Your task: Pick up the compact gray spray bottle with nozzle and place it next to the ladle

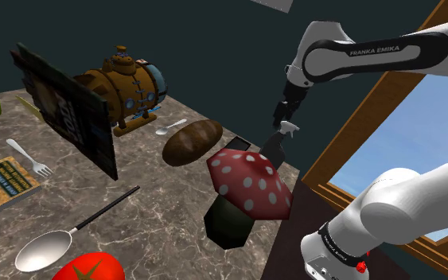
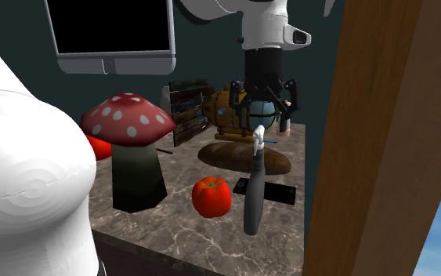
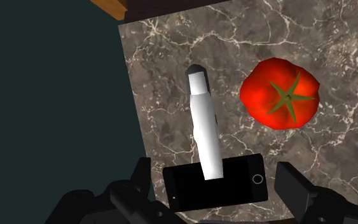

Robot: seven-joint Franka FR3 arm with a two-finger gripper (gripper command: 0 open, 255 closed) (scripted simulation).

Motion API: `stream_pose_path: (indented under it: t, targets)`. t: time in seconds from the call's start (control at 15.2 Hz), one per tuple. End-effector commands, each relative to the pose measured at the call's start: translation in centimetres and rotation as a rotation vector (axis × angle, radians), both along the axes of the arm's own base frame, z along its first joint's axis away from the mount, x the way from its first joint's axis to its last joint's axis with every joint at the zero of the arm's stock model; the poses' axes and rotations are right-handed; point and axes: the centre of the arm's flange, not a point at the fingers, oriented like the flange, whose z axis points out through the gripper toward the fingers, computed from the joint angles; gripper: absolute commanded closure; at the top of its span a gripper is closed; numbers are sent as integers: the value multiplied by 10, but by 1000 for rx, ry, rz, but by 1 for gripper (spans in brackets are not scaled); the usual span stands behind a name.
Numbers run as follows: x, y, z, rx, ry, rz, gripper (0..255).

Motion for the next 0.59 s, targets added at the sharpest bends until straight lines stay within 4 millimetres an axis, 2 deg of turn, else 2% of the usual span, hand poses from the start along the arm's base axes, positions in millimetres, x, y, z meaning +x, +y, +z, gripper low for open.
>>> stream_pose_path:
  t: [0.0, 0.13, 0.53]
  targets:
    - [0, -2, -11, 0, -1, 1, 0]
    - [0, -3, -19, 0, -1, 1, 0]
    - [0, -3, -19, 0, -1, 1, 0]
